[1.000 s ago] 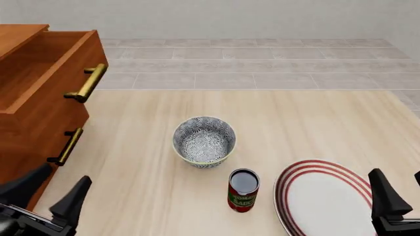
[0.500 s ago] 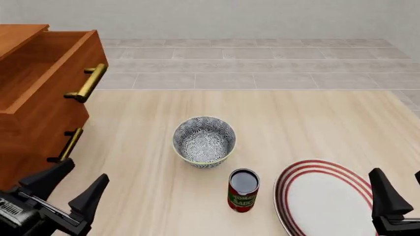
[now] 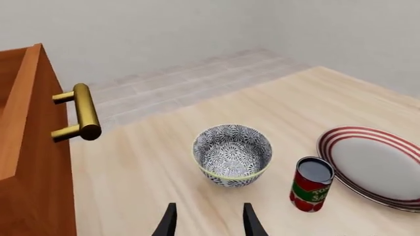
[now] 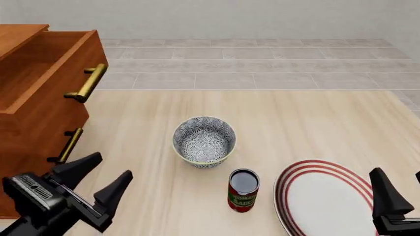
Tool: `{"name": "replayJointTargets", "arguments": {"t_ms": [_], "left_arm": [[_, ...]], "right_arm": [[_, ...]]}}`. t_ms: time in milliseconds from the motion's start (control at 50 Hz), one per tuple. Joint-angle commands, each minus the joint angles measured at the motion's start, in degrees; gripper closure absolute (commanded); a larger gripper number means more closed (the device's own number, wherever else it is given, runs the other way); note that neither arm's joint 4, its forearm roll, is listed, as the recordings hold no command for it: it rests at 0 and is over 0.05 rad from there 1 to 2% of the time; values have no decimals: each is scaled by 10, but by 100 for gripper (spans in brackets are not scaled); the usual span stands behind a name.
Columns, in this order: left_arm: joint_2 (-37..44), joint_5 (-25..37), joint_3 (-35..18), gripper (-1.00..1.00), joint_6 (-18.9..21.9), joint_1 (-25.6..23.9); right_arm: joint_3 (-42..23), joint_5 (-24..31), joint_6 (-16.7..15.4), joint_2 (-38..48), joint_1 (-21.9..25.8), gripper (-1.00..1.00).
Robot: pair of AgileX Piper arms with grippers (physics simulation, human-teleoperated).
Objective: Put the bowl on top of the cabinet.
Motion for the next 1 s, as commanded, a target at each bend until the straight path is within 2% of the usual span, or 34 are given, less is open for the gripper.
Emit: {"name": "replayJointTargets", "arguments": {"t_ms": [20,340,440,660,1000], "left_arm": [[64,-32,-19,-100,-4,-28],[136,-53,-65,-100,0,-52],[177,-63,-78,-100,-4,-38],[179,-37,-108,-100,-13,-39],[245,-22,-158,-100,-3,-14]], "right_arm": [[-1,1,1,0,0,-100],[0,0,3,0,0,-100],[0,1,3,0,1,-100],[1,1,4,0,0,-100],[1,1,5,0,-2,-100]]}}
